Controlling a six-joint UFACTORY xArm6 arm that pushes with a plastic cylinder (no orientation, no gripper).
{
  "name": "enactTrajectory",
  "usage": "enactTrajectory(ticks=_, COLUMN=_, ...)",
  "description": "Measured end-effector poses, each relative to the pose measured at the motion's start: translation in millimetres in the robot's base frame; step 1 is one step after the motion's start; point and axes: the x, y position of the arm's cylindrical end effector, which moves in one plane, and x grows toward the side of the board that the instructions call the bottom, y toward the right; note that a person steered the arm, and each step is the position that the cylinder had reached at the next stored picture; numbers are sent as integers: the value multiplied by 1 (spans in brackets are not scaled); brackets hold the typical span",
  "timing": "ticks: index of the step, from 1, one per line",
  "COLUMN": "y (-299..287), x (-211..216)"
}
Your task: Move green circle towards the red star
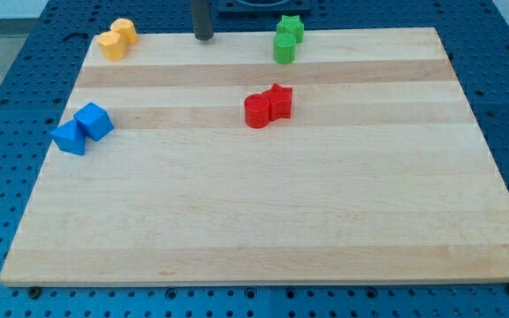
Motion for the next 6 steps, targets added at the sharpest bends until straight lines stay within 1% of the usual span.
enactTrajectory(ticks=1, y=0, x=0)
enactTrajectory(ticks=2, y=18, x=1)
enactTrajectory(ticks=4, y=118, x=5)
enactTrajectory(ticks=5, y=181, x=95)
enactTrajectory(ticks=6, y=176, x=97)
